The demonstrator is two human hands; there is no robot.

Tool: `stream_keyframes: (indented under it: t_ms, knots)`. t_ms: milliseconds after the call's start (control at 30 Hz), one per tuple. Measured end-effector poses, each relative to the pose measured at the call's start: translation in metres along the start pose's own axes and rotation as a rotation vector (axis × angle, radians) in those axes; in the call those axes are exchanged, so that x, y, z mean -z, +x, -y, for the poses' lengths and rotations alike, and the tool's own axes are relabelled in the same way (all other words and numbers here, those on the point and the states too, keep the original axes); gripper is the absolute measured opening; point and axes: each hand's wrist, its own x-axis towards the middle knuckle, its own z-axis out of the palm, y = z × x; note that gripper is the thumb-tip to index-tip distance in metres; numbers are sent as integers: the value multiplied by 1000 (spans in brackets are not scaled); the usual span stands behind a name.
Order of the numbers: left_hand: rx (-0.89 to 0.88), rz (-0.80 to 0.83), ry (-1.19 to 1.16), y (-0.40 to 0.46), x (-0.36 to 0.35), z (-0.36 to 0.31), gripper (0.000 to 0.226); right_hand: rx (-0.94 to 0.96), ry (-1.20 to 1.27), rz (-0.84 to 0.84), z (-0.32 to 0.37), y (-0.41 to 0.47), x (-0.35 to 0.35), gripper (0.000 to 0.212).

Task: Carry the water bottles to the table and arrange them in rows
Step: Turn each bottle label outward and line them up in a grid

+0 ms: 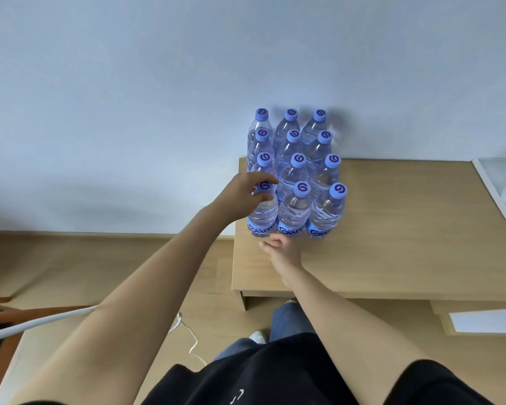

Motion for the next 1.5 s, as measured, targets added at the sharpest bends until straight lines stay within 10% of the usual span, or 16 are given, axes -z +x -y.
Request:
stream_keyframes:
  t_ms: [967,1500]
  knots:
    - [-167,102,303,20,-11,-40,55,-58,54,-441,-6,12,13,42]
    - [-237,168,351,35,-31,-53,32,126,-235,-502,-9,17,19,42]
